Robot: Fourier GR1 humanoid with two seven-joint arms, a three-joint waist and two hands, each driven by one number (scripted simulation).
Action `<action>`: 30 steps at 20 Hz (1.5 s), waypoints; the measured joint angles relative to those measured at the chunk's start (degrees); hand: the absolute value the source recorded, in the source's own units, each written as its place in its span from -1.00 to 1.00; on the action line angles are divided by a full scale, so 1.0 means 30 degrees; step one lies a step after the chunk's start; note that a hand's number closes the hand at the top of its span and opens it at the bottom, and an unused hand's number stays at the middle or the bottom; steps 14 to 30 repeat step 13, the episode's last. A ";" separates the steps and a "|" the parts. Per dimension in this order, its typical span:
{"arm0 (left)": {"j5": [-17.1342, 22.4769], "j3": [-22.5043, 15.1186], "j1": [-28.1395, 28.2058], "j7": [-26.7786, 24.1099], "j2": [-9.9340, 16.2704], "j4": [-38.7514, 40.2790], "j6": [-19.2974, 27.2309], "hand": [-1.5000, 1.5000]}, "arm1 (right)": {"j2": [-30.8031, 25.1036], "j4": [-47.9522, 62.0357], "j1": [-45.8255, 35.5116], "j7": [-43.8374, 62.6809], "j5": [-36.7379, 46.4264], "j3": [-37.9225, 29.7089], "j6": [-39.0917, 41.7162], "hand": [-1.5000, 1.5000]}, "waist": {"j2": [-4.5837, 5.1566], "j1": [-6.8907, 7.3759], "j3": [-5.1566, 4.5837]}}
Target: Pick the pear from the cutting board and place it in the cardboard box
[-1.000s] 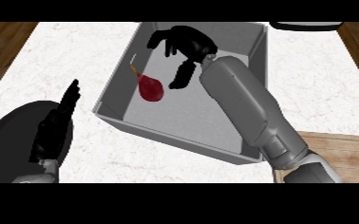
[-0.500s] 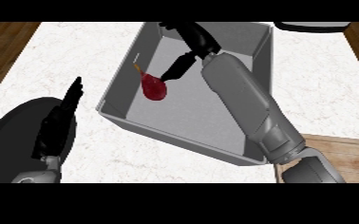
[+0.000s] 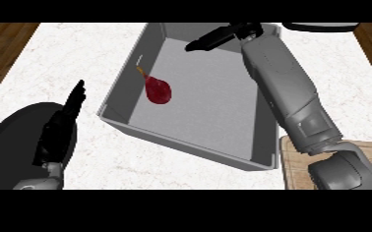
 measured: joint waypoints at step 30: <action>-0.0244 -0.0255 -0.0088 -0.0267 -0.0207 -0.0024 0.0000 0.00 | -0.7307 0.3570 0.0245 -0.1939 -0.1767 -0.3369 0.4437 -1.00 | 0.0294 0.0401 0.0030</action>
